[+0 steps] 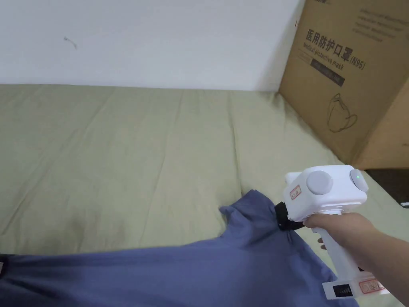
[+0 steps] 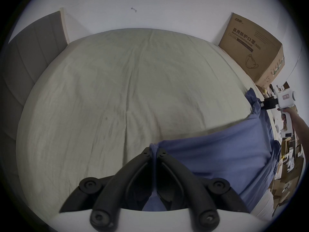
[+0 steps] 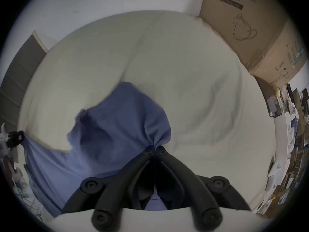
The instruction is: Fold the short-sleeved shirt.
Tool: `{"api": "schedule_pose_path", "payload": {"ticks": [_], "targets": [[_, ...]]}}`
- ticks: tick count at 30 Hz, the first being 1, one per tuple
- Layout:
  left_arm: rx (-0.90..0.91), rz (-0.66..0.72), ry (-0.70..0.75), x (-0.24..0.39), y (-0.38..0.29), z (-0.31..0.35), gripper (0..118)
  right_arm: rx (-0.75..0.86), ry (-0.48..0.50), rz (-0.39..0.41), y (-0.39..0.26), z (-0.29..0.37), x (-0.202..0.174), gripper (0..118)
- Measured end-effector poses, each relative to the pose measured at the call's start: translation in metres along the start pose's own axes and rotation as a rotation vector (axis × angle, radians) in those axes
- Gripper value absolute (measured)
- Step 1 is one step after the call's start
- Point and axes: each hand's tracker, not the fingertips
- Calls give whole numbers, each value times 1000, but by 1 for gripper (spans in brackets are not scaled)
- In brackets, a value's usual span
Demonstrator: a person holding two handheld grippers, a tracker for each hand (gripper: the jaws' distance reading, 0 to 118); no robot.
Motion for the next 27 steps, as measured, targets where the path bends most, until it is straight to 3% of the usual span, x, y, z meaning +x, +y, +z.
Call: {"api": "schedule_pose_path", "payload": {"ticks": [2, 6, 9, 15, 21, 27], "targets": [[14, 22, -7, -1, -2, 8, 1, 58, 8, -21, -4, 16, 6, 0], [77, 53, -27, -3, 10, 24, 1, 200, 23, -185, -5, 53, 31, 0], [149, 64, -43, 0, 26, 34, 1, 281, 61, -249, -4, 75, 43, 0], [300, 38, -73, 4, 47, 58, 1, 497, 32, -192, -11, 123, 33, 0], [280, -23, -92, 5, 5, 78, 1, 496, 28, -142, -88, 142, 27, 0], [174, -38, -163, 0, -105, 100, 1, 358, 152, -260, -231, 147, 43, 0]]}}
